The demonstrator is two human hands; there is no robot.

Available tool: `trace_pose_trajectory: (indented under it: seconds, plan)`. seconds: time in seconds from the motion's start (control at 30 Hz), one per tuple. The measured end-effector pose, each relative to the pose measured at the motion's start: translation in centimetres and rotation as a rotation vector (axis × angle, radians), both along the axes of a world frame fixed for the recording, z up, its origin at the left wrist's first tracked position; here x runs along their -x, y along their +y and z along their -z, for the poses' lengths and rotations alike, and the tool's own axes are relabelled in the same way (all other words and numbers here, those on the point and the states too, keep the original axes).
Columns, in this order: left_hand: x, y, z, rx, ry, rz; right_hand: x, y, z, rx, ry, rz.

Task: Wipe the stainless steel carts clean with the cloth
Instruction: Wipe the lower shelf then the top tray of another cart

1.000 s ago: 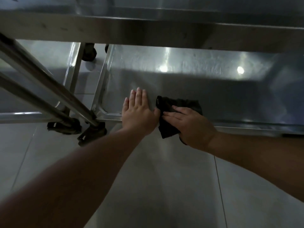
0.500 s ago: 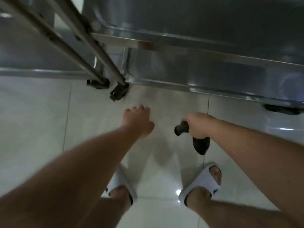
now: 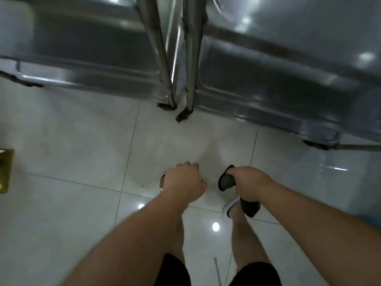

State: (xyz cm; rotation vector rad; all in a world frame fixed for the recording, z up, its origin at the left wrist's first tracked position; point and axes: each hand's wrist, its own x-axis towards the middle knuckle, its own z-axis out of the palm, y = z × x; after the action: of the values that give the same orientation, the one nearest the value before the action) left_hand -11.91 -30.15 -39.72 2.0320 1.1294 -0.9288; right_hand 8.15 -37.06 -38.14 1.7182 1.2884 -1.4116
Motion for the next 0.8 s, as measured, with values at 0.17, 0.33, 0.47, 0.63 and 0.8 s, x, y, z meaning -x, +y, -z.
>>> trace_pose_trajectory:
  seconds: [0.17, 0.33, 0.47, 0.63, 0.8]
  plan:
    - [3.8, 2.4, -10.1, -0.048, -0.005, -0.069, 4.3, 2.3, -10.7, -0.140, 0.006, 0.053]
    - [7.3, 3.9, -20.2, -0.191, -0.005, -0.128, 8.5, 4.7, -20.4, -0.304, 0.041, 0.051]
    - [10.3, 2.7, -27.4, -0.337, -0.047, -0.228, 11.5, 5.7, -26.2, -0.416, 0.151, -0.028]
    - [14.5, -1.7, -34.4, -0.451, 0.032, -0.391, 14.3, 5.5, -32.9, -0.597, 0.164, -0.132]
    - [18.0, -5.1, -39.6, -0.577, 0.052, -0.549, 17.1, 5.1, -38.8, -0.744, 0.196, -0.247]
